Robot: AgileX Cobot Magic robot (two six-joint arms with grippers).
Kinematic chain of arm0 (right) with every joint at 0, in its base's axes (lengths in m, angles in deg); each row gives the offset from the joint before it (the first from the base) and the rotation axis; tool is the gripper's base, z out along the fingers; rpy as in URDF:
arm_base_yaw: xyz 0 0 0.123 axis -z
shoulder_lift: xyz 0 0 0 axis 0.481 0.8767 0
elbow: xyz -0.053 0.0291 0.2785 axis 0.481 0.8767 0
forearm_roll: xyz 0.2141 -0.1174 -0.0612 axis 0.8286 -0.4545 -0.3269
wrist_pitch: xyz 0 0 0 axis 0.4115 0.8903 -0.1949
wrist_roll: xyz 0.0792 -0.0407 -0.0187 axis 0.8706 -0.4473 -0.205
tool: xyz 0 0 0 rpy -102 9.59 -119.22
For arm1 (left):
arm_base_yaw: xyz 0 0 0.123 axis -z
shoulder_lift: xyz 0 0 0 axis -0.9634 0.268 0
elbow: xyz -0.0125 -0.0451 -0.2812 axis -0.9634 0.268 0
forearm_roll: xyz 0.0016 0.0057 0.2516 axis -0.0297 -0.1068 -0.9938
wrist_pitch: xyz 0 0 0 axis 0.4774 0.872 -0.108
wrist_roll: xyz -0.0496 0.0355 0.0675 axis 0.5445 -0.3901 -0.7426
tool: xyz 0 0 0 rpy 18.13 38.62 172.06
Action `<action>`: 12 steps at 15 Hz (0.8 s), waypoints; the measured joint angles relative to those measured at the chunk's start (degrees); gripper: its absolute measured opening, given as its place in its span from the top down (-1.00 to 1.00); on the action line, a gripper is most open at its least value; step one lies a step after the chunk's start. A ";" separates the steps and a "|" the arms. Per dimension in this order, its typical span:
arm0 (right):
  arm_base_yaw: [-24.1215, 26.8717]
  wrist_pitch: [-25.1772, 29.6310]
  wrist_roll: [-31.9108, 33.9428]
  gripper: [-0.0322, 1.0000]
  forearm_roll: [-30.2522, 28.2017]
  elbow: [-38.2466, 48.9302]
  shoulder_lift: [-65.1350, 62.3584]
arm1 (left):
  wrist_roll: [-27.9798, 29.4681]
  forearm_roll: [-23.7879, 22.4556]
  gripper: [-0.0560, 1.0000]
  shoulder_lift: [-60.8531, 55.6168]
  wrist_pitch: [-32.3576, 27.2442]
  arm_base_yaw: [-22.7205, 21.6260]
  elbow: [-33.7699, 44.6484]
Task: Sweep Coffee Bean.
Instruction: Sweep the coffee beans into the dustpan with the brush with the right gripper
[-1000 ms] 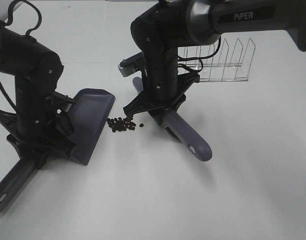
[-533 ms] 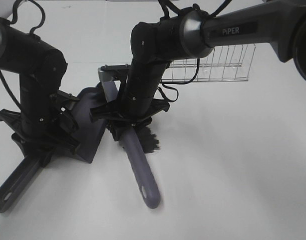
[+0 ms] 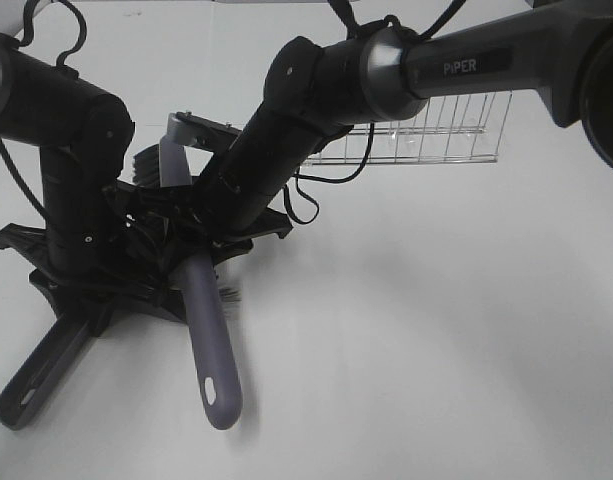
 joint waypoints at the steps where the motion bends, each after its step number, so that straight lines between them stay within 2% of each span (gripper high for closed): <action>1: 0.80 0.29 -3.04 0.22 4.53 0.00 0.00 | 0.00 0.11 0.27 0.00 0.00 0.00 0.00; 3: 3.55 0.63 -6.93 0.22 10.60 0.11 0.00 | -0.23 0.17 0.27 -0.06 0.06 0.00 0.00; 7: 8.77 3.32 -7.96 0.22 9.91 0.11 -3.44 | -0.34 0.57 0.27 -0.06 0.34 0.00 0.00; 9: 9.68 5.10 -7.73 0.22 4.81 0.11 -6.82 | -0.57 0.46 0.27 -0.06 0.34 0.00 -0.06; 12: 9.68 10.83 -0.69 0.22 -10.14 0.11 -11.17 | 0.06 -1.60 0.27 -0.17 -0.46 0.00 0.17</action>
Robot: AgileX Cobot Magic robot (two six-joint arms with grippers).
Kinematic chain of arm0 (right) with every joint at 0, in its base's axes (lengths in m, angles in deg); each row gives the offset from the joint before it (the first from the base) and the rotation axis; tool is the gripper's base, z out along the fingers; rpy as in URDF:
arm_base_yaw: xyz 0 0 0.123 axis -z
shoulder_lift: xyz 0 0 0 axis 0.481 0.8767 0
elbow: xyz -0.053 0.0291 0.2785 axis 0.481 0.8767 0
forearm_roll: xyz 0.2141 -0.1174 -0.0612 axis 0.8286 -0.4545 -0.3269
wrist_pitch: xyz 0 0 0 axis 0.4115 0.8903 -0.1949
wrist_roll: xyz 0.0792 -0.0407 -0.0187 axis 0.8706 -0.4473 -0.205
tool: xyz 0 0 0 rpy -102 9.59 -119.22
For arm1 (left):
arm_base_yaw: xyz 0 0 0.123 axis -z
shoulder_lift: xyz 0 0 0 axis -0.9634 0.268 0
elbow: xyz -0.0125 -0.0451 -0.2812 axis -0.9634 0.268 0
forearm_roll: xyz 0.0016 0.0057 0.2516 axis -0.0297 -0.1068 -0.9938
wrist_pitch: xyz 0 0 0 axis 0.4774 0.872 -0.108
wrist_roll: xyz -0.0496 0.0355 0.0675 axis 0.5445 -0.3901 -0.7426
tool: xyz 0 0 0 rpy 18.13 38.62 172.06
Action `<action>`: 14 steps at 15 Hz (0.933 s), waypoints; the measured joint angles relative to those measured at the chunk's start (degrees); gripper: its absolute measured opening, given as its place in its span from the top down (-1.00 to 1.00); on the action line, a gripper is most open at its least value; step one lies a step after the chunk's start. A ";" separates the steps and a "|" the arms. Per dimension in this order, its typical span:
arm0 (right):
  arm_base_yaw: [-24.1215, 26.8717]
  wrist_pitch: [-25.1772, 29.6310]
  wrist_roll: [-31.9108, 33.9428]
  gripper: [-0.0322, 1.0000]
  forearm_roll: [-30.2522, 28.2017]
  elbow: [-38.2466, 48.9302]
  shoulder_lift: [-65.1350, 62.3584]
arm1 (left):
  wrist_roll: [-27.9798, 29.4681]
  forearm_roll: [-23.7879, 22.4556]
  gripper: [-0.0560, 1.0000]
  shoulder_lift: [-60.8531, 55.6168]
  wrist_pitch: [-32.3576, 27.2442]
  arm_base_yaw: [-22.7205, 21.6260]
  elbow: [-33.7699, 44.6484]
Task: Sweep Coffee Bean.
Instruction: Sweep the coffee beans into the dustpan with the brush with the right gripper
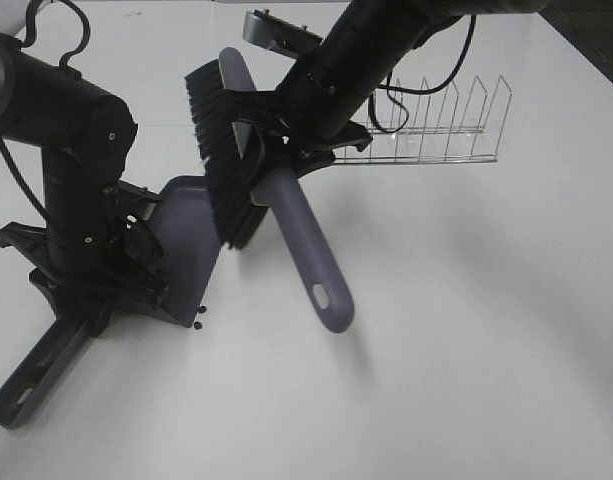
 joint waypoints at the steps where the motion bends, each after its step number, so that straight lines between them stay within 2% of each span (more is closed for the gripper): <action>1: -0.11 3.04 3.78 0.22 -5.96 0.11 -0.97 | 0.80 -0.74 0.27 -0.57 0.63 0.00 1.26; 4: -1.60 8.59 11.00 0.22 -20.63 3.32 -3.67 | 2.12 -0.86 0.27 -3.95 4.24 0.00 8.48; 5: -5.21 9.40 16.39 0.22 -27.90 5.79 -4.58 | 2.23 -0.52 0.27 -5.21 4.76 0.00 11.46; 7: -10.26 8.59 20.63 0.22 -32.43 6.19 -3.90 | 2.23 0.11 0.27 -5.61 5.27 0.17 12.55; 10: -14.21 4.93 22.63 0.22 -32.72 6.19 -1.60 | 2.23 0.17 0.27 -5.73 5.39 1.78 12.83; 11: -14.84 4.01 22.80 0.22 -31.05 6.19 -0.46 | 2.23 0.46 0.27 -5.73 5.39 2.41 12.95; 14: -14.95 -1.38 19.54 0.22 -19.77 6.19 1.72 | 2.23 1.20 0.27 -5.73 5.73 2.98 12.95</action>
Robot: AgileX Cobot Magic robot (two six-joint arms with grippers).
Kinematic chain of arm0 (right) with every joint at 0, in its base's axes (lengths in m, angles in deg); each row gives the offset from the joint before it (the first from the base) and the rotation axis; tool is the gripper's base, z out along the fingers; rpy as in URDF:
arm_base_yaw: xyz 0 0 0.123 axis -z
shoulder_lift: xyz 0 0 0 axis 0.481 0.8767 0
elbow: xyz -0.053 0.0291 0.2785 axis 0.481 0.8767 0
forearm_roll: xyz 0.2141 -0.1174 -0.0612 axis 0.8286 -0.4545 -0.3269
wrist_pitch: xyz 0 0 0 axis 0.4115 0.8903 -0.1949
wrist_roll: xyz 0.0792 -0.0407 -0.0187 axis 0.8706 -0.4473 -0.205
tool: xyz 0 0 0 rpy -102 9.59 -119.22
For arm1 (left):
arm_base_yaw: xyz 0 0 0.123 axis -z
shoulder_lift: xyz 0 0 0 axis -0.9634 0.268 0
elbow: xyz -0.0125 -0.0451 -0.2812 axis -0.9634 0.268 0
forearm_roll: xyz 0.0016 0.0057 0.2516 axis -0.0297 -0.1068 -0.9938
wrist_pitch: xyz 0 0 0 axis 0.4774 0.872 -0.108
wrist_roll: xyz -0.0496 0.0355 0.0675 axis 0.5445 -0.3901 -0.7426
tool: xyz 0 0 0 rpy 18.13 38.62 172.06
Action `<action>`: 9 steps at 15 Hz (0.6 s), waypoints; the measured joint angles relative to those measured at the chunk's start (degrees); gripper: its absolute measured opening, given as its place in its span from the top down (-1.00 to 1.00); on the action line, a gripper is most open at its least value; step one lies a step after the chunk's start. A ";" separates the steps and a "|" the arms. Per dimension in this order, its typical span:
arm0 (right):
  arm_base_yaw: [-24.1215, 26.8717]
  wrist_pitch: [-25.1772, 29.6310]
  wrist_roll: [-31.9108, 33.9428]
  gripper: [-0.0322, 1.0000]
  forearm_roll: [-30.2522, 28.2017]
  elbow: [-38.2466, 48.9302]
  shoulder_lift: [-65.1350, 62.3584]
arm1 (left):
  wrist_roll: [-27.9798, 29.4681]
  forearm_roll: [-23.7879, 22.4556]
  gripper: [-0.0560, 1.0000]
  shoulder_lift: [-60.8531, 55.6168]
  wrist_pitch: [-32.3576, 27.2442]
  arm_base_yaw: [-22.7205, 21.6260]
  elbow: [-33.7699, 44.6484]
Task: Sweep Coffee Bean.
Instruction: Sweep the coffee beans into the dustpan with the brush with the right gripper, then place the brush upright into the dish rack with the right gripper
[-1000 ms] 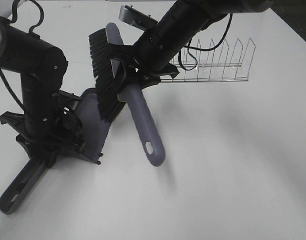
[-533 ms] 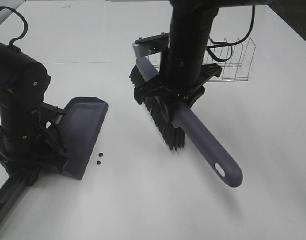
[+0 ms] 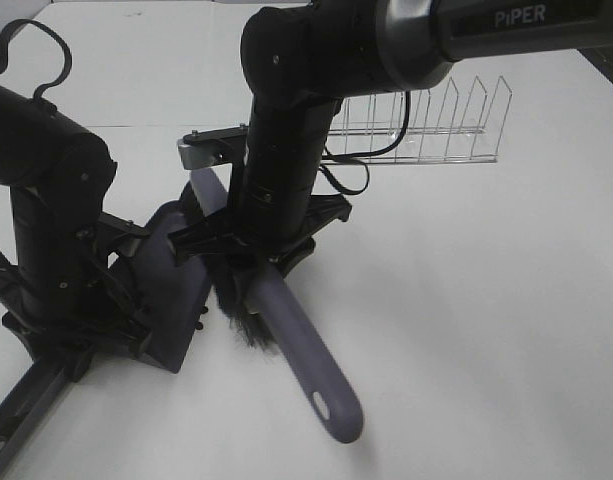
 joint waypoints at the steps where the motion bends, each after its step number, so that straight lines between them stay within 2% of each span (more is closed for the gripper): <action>1: 0.00 -3.72 -4.53 0.22 8.42 0.17 0.52 | 0.00 0.11 0.27 0.00 0.00 0.00 0.00; 3: 0.23 -8.54 -11.06 0.22 19.71 0.17 0.57 | 0.00 0.17 0.27 0.00 0.23 0.00 0.11; 6: 4.18 -9.85 -21.89 0.22 32.72 0.34 0.57 | 0.17 0.63 0.27 -0.06 0.40 0.00 0.17; 8: 6.47 -10.31 -24.41 0.22 35.35 0.34 -0.40 | 0.06 0.92 0.27 -0.06 0.46 0.00 0.17; 9: 7.85 -10.31 -24.92 0.22 34.66 0.34 -1.66 | 0.00 0.97 0.27 -0.06 0.46 -0.11 0.17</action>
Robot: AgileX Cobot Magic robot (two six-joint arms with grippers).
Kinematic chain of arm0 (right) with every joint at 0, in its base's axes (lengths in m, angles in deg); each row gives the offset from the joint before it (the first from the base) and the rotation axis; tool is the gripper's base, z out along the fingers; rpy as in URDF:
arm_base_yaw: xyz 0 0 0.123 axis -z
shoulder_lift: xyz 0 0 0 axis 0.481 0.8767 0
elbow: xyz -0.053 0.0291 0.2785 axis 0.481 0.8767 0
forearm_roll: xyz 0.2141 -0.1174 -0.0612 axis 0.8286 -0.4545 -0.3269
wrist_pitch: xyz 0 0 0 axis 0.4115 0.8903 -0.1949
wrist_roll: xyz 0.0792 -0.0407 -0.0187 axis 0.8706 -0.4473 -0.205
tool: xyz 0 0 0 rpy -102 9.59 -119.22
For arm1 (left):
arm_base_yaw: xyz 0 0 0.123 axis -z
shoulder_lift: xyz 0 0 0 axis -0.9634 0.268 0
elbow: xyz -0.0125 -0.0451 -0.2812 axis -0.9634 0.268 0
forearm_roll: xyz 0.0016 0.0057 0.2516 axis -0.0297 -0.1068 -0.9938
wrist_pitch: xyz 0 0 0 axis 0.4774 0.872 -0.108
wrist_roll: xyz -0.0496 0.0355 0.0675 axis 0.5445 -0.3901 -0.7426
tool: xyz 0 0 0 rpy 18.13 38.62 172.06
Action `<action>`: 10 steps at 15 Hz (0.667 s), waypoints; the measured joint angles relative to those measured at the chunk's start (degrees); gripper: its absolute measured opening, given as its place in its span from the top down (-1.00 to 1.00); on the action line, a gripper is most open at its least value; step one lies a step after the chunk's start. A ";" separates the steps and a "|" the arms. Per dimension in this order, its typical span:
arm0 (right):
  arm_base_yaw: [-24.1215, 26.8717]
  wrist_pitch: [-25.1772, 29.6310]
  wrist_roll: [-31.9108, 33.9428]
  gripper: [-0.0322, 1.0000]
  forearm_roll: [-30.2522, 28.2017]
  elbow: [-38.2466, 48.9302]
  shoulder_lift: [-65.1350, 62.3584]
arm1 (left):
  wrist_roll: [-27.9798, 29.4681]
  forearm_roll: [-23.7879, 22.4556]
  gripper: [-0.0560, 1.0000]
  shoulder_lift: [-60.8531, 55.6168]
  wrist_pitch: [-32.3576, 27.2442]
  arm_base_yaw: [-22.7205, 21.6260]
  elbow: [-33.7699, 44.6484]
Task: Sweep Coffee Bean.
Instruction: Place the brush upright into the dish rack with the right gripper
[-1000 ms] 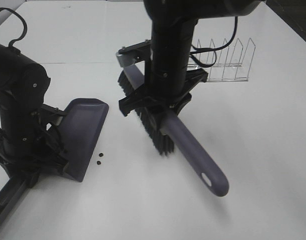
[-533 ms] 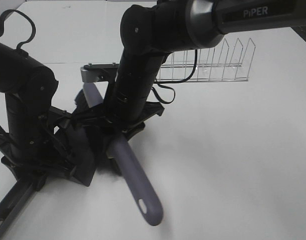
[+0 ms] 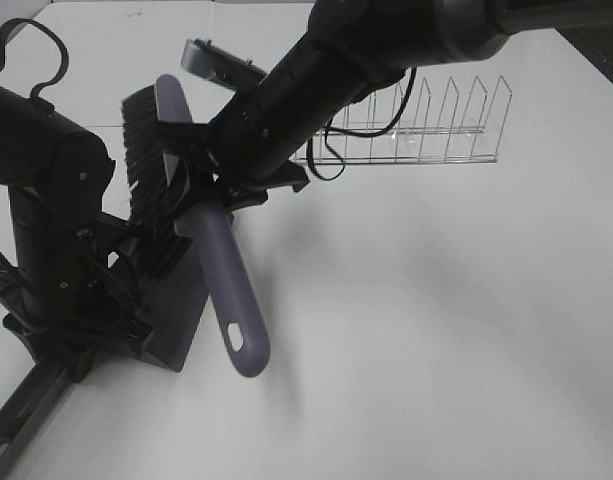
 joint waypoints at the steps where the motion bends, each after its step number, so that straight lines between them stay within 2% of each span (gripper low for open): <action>1: 1.20 0.17 0.40 0.22 -2.12 0.00 -1.55 | -0.17 0.34 0.27 0.00 0.06 -0.40 0.00; 2: 2.64 1.55 2.69 0.22 -6.25 0.00 -3.55 | -0.40 1.43 0.27 0.00 0.06 -1.32 0.00; 4: 6.53 9.97 9.63 0.22 -20.23 0.00 -7.28 | -1.95 4.47 0.27 0.06 -1.20 -4.47 -1.66; 7: 11.06 22.23 14.15 0.22 -36.27 0.00 -9.85 | -3.04 4.64 0.27 1.43 -1.15 -7.62 -5.96; 8: 12.55 24.75 14.55 0.22 -40.28 0.00 -10.43 | -3.27 4.76 0.27 1.89 -0.40 -7.79 -7.51; 10: 16.67 25.78 14.61 0.22 -42.69 0.00 -10.77 | -3.38 4.98 0.27 2.35 0.29 -7.79 -10.08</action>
